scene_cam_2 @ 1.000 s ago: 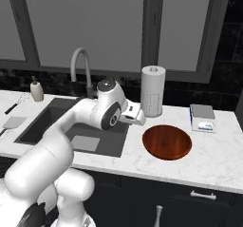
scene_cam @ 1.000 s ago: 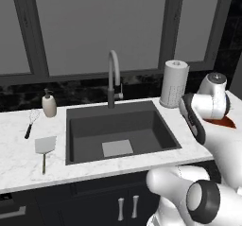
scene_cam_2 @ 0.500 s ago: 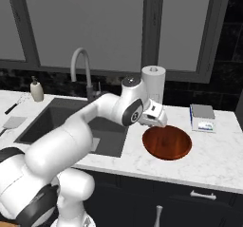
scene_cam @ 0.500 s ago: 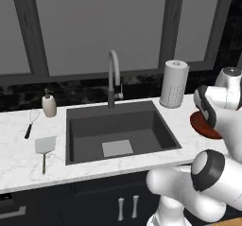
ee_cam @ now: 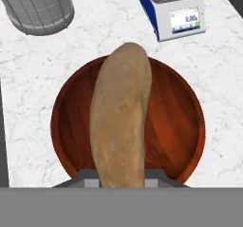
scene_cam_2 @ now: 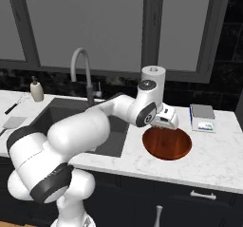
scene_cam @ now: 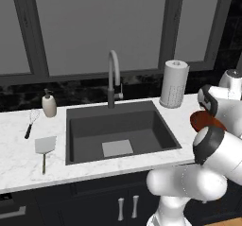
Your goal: Pick the sweet potato from the sink and place it in the bowl. Then pick the bowl and place it in the microwave. Then close the microwave door and press the start button.
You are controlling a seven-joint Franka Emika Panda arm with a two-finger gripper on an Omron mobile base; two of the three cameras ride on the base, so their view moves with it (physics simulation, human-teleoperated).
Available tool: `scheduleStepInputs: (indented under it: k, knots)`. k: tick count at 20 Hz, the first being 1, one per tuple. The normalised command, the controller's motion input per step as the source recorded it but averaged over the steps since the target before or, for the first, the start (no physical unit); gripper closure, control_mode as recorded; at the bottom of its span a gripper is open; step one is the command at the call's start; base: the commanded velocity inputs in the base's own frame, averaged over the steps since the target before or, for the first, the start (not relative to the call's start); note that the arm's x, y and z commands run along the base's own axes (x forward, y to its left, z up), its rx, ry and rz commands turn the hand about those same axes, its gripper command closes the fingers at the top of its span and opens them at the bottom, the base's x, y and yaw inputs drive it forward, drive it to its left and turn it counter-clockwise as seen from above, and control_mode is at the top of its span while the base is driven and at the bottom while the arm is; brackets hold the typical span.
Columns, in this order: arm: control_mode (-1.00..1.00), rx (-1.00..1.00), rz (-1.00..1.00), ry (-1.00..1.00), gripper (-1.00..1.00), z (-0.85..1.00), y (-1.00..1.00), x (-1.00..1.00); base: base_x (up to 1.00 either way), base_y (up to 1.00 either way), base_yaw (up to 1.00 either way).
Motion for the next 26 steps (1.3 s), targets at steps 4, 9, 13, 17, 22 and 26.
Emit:
scheduleStepInputs:
  k: [4,9,13,17,22,26]
  knots:
    - [-1.00,0.03,0.00,0.05,1.00,-0.32,-0.29,0.22,0.00,0.00,0.00]
    - [-1.00,0.02,0.00,0.03,1.00,-0.37,-0.04,0.09,0.00,0.00,0.00]
    - [-1.00,0.05,0.00,0.05,1.00,-0.47,0.00,0.21,0.00,0.00,0.00]
    - [-1.00,0.01,0.00,0.01,1.00,-0.36,0.00,0.28,0.00,0.00,0.00]
    - [-1.00,0.00,0.00,0.04,1.00,-0.33,-0.03,0.21,0.00,0.00,0.00]
    - [-1.00,0.00,0.00,0.09,1.00,-0.35,-0.08,0.09,0.00,0.00,0.00]
